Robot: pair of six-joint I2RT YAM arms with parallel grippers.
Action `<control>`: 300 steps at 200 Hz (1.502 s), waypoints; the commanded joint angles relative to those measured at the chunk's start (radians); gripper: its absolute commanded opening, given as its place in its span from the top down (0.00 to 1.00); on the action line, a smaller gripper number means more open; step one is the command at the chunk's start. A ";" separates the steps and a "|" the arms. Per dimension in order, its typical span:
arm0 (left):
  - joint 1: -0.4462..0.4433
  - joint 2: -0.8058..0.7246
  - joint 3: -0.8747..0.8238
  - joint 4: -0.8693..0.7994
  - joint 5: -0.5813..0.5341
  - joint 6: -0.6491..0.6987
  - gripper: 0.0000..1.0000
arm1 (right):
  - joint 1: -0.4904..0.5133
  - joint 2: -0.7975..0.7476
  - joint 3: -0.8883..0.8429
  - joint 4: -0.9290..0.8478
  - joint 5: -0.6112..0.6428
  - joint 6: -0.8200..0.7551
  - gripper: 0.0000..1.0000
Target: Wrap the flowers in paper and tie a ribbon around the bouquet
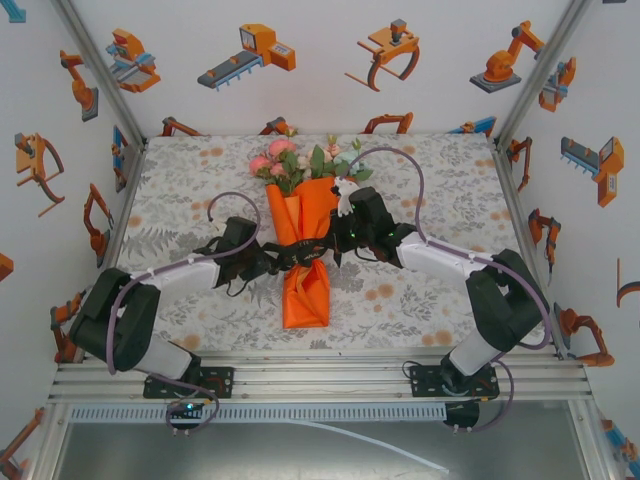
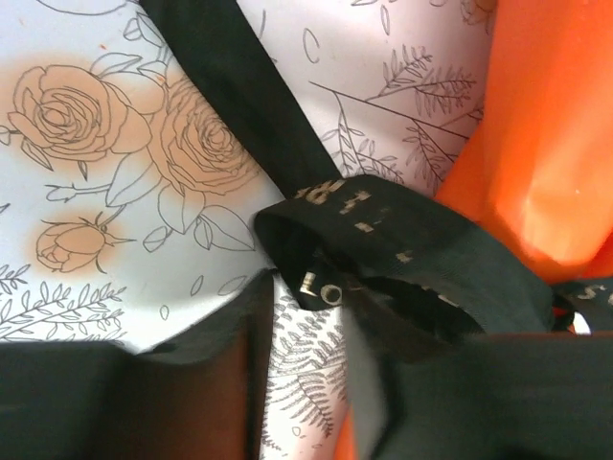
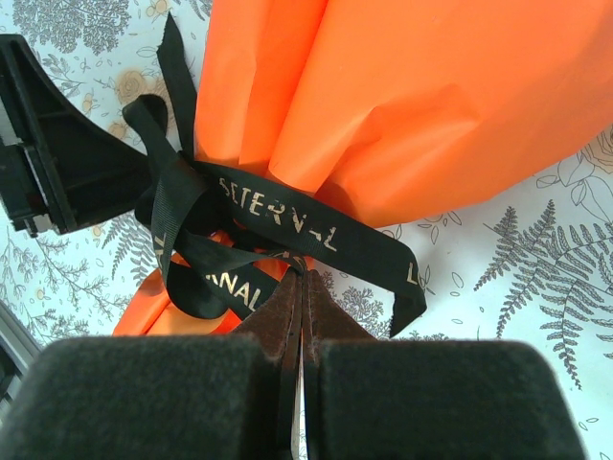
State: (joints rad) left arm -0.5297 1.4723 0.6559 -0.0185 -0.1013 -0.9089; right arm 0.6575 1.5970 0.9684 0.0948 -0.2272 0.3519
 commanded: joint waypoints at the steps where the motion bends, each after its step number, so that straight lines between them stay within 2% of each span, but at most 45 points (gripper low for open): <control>1: -0.005 0.028 0.010 -0.055 -0.044 -0.006 0.81 | -0.004 -0.009 0.006 0.014 -0.001 0.001 1.00; 35: -0.003 -0.018 0.020 -0.097 -0.074 0.007 1.00 | -0.004 -0.012 0.006 0.013 0.015 0.008 1.00; 68: 0.051 -0.142 0.069 -0.210 -0.124 0.094 1.00 | -0.027 -0.045 -0.014 -0.024 0.131 0.068 1.00; 104: 0.174 -0.229 0.070 -0.253 -0.019 0.125 1.00 | -0.052 -0.068 -0.067 -0.040 0.165 0.099 1.00; 144: 0.217 -0.283 0.066 -0.315 -0.030 0.163 1.00 | -0.059 -0.099 -0.117 -0.062 0.234 0.123 1.00; 171: 0.277 -0.319 0.039 -0.328 -0.038 0.157 1.00 | -0.082 -0.125 -0.147 -0.097 0.299 0.148 1.00; 230: 0.403 -0.317 -0.027 -0.297 0.000 0.124 1.00 | -0.120 -0.147 -0.202 -0.122 0.350 0.177 1.00; 268: 0.436 -0.288 -0.036 -0.285 0.004 0.129 1.00 | -0.149 -0.152 -0.231 -0.141 0.389 0.186 1.00; 300: 0.456 -0.292 -0.050 -0.305 -0.041 0.092 1.00 | -0.183 -0.165 -0.247 -0.191 0.434 0.194 1.00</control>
State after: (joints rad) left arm -0.1043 1.1816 0.6296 -0.3008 -0.0578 -0.7887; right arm 0.5182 1.4673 0.7433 -0.0120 0.0898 0.5346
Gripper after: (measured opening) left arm 0.008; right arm 0.003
